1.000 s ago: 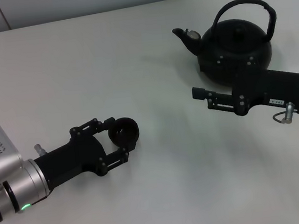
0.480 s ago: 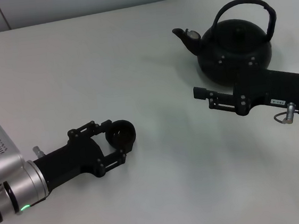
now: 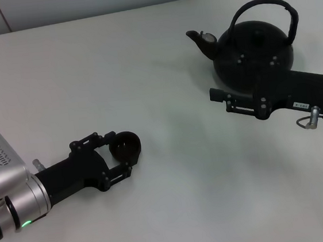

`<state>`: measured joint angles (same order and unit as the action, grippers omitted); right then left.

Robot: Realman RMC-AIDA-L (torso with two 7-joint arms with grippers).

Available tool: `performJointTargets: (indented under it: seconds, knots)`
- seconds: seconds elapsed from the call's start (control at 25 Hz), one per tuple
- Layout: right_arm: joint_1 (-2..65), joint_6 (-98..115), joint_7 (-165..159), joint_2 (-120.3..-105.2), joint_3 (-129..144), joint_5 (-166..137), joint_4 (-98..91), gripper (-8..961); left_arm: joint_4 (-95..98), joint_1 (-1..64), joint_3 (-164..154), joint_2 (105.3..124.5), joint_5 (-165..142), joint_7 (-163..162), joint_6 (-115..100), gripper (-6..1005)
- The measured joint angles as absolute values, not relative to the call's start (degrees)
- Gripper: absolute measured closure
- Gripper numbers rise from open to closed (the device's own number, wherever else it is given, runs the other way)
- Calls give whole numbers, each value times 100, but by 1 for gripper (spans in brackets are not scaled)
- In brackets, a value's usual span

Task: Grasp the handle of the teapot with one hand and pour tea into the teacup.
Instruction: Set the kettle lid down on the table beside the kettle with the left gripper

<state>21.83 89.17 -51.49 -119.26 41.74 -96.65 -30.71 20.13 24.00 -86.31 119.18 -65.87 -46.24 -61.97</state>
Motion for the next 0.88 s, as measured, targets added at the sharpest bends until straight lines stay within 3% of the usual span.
performJointTargets:
  seconds: [0.88]
  knots:
    - [2245, 8900, -5150, -11927, 4175, -9659, -3077, 336, 2099, 2372, -8629, 11918, -6551, -4593, -6178, 298]
